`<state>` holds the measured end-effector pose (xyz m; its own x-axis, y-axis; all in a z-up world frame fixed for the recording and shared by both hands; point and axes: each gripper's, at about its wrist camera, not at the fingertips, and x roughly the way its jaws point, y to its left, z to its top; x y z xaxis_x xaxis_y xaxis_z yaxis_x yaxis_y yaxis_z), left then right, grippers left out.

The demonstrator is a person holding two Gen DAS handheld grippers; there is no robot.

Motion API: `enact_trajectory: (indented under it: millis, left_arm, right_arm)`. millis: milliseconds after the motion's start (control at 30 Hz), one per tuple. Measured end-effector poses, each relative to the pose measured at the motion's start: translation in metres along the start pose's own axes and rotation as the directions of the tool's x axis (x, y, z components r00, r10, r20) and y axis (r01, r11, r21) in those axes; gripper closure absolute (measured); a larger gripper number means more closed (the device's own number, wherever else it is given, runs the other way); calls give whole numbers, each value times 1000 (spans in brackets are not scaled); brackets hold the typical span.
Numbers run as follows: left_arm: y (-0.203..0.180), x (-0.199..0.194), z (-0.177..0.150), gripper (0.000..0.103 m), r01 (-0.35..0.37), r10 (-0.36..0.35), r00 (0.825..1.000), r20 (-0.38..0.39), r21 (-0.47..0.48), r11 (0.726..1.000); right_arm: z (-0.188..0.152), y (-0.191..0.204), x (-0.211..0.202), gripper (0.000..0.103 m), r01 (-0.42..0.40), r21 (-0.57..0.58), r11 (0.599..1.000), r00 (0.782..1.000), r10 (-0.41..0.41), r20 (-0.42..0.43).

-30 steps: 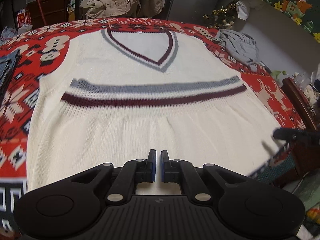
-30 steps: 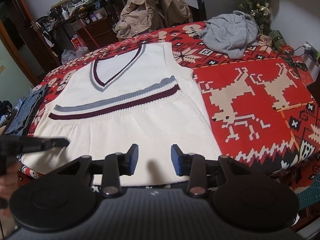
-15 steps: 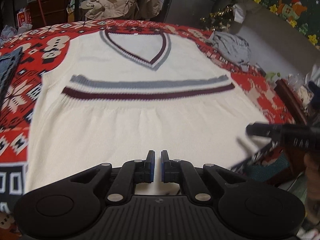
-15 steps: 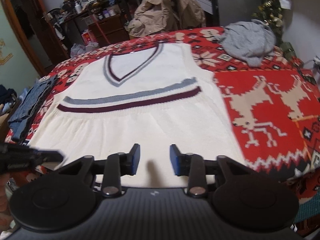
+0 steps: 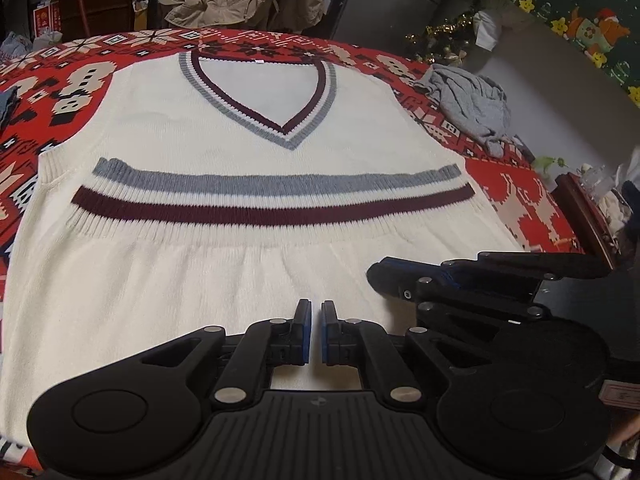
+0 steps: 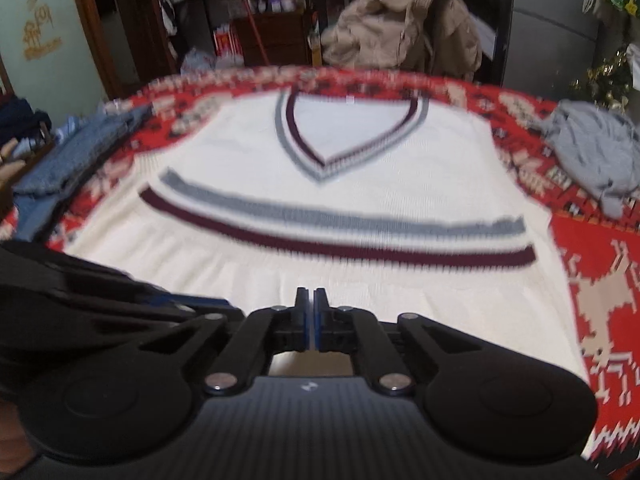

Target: Fold clothes

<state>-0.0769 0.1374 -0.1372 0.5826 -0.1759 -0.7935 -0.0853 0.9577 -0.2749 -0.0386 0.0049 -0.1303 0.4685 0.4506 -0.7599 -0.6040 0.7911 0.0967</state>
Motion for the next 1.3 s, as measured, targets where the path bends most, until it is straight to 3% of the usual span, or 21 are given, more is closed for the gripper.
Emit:
enact_trajectory:
  millis: [400,633,867,1100,1300]
  left_arm:
    - [7,-24,-26,99,31,-31,999,-9,9,999]
    - [12,-19,-8,99,-1,1,1000,18,-17,1000]
    - [16,-7,0,99,-21,21,1000,8,-39,999]
    - [14,-11,-6,99,-23,24,1000,9,-20,1000]
    - [16,-22,-18,99,-19,19,1000,4,-8,1000]
  right_arm:
    - [-55,-1,-49,99,-78,-58,995,996,76,-37]
    - [-20,-24,-39,97,-17,17,1000,999,16,40]
    - [0,-33,-1,97,38,40,998,999,-38,10]
    - [-38,-31,-35,97,33,-43,999,999,-33,-6]
    - [-67,-39,-69,97,25,-30,999,999,-26,-25]
